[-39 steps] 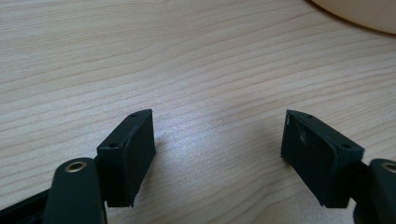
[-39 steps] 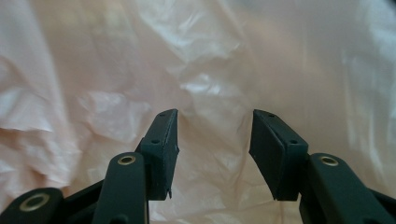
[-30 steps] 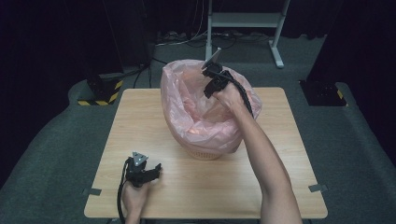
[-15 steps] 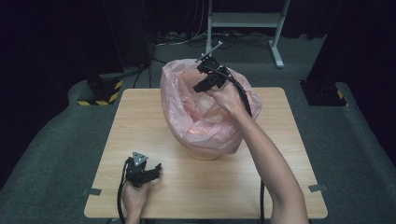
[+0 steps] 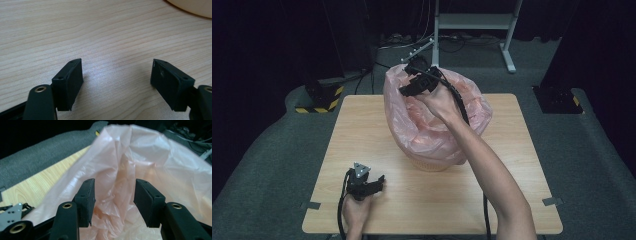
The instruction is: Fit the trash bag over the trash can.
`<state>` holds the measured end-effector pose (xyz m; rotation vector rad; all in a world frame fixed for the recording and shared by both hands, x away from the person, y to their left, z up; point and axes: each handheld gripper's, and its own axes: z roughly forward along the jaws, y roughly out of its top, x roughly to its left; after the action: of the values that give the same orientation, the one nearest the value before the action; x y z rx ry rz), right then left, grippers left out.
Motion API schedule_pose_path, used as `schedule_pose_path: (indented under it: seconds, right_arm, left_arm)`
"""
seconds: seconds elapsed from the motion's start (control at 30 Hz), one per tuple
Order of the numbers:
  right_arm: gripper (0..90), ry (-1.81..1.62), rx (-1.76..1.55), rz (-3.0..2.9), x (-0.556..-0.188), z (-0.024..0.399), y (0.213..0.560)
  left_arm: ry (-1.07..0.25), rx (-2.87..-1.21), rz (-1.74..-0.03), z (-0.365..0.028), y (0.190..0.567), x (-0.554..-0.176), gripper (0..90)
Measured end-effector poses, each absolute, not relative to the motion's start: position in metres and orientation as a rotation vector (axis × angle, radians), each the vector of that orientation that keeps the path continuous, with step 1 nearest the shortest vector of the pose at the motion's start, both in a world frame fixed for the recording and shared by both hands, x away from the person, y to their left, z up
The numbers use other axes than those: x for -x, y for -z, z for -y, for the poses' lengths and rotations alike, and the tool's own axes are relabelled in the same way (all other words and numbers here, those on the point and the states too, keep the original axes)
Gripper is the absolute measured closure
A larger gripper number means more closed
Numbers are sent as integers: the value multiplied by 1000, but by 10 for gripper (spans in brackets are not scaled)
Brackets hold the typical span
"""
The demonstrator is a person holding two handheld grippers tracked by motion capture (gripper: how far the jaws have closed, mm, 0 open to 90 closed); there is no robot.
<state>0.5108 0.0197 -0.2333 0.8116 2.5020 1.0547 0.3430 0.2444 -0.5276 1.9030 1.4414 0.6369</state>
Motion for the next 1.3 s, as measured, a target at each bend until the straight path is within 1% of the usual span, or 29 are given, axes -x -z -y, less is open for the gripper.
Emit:
schedule_pose_path:
  seconds: [0.17,0.47,0.67,1.0,1.17,1.3]
  right_arm:
    - [512,-1043,-771,-2510,-503,-28,228]
    - [510,-952,-724,-2577,-500,-52,250]
    - [508,-934,-687,-2593,-494,-59,256]
    - [483,-926,-659,-2622,-488,-51,263]
    - [481,-1006,-657,-2594,-485,-39,253]
    - [472,-1040,-695,-2556,-487,-19,244]
  left_arm:
    - [-637,-1904,-1441,-244,528,-343,259]
    - [-635,-1903,-1441,-244,528,-343,259]
    - [-637,-1904,-1441,-244,528,-343,259]
    - [-636,-1904,-1440,-245,528,-343,259]
    - [-636,-1903,-1440,-244,528,-343,259]
    - [-636,-1902,-1441,-244,528,-343,259]
